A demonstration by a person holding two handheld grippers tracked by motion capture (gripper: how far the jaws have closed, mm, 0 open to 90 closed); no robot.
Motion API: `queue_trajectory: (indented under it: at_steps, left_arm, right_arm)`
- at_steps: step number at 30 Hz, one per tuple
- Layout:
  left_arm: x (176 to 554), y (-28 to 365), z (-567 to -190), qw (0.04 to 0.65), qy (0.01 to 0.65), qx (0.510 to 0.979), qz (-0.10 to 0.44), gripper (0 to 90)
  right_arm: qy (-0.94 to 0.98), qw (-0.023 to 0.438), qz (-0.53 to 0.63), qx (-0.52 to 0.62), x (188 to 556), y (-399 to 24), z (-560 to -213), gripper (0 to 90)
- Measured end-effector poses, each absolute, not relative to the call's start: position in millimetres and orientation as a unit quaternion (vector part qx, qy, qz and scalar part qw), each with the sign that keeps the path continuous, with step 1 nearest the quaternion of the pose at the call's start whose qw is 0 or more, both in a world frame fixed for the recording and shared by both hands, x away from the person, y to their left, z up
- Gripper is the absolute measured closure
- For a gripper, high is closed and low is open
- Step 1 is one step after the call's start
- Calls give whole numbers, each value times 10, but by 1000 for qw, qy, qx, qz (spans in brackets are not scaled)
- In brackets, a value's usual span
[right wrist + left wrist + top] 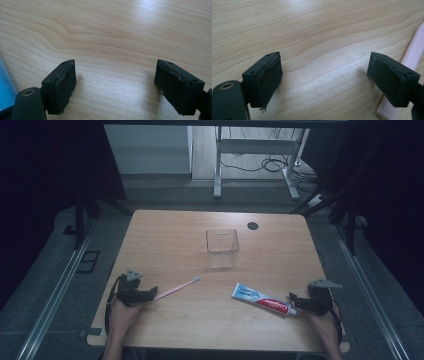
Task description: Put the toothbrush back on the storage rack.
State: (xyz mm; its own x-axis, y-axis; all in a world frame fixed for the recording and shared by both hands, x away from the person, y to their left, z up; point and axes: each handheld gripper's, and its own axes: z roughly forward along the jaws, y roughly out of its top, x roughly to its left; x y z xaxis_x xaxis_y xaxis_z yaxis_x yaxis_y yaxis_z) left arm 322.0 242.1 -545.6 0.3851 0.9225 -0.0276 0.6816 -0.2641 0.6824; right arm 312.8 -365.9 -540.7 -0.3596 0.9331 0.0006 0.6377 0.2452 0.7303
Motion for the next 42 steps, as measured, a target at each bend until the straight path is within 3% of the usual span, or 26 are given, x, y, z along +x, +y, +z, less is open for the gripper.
queue_trajectory:
  at_steps: [34, 39, 41, 42]
  left_arm:
    - [3196, 2338, -5341, 322, 512, 772, 199, 187]
    - [3166, 2302, -5277, 332, 498, 774, 204, 267]
    - [3155, 2289, -5259, 337, 492, 778, 200, 357]
    - [3149, 2277, -5244, 342, 485, 782, 188, 447]
  right_arm:
    - [758, 223, 328, 518, 3128, -3658, -5407, 164]
    - [758, 223, 328, 518, 3128, -3658, -5407, 163]
    - [758, 223, 328, 518, 3128, -3658, -5408, 163]
    - [758, 223, 328, 518, 3128, -3658, -5408, 163]
